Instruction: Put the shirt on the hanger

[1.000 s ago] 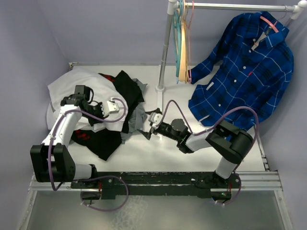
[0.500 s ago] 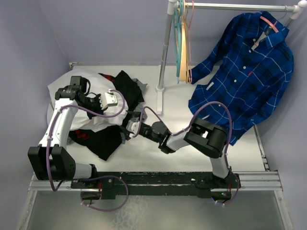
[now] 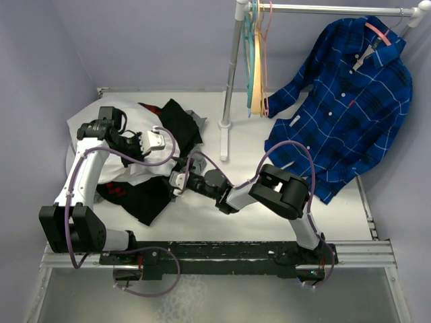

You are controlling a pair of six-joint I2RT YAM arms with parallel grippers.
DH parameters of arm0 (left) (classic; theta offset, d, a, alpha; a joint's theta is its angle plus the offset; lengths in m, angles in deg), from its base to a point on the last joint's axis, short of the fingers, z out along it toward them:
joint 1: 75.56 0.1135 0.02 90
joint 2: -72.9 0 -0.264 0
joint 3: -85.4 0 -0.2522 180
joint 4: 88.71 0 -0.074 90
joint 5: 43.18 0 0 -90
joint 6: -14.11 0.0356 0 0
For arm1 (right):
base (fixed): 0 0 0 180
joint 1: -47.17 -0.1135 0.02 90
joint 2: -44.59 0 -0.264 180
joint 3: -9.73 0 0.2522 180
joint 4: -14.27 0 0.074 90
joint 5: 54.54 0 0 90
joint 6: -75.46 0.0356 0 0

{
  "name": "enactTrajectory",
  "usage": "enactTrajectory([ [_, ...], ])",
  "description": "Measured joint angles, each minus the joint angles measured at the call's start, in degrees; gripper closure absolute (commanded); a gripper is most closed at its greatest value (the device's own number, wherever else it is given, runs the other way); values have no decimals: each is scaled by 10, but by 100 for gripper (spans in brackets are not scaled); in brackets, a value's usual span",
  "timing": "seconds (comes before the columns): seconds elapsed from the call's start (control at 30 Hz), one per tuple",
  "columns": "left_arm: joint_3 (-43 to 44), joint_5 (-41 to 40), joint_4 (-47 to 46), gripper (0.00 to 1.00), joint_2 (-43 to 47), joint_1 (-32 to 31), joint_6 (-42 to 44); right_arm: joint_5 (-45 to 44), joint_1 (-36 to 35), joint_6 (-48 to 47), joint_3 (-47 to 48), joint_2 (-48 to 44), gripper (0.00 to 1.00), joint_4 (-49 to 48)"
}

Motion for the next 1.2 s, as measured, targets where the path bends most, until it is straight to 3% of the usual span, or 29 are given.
enactTrajectory([
  [0.2,16,-4,4,100,-7,0,2,-3,-4,-33,10,7,27,18],
  [0.3,18,-6,6,100,-7,0,3,-21,-10,-63,56,42,48,21],
  [0.47,19,-9,12,100,-8,-2,10,-60,-16,-109,115,99,96,20],
  [0.5,19,-9,13,100,-8,-3,11,-63,-16,-116,120,104,100,21],
  [0.53,19,-10,14,97,-8,-4,11,-65,-16,-121,124,105,100,22],
  [0.57,20,-10,15,82,-8,-4,11,-68,-17,-123,125,104,100,21],
  [0.63,25,-10,15,24,-9,-4,11,-73,-16,-123,127,101,100,21],
  [0.67,31,-10,15,3,-9,-4,12,-76,-15,-124,126,98,100,21],
  [0.9,47,-44,-21,0,39,-3,-4,-77,37,-90,85,26,100,43],
  [1.07,-24,-125,-51,1,156,4,53,-77,101,-55,78,-30,100,57],
  [1.2,-75,-157,-38,2,177,63,118,-77,123,-43,78,-38,100,63],
])
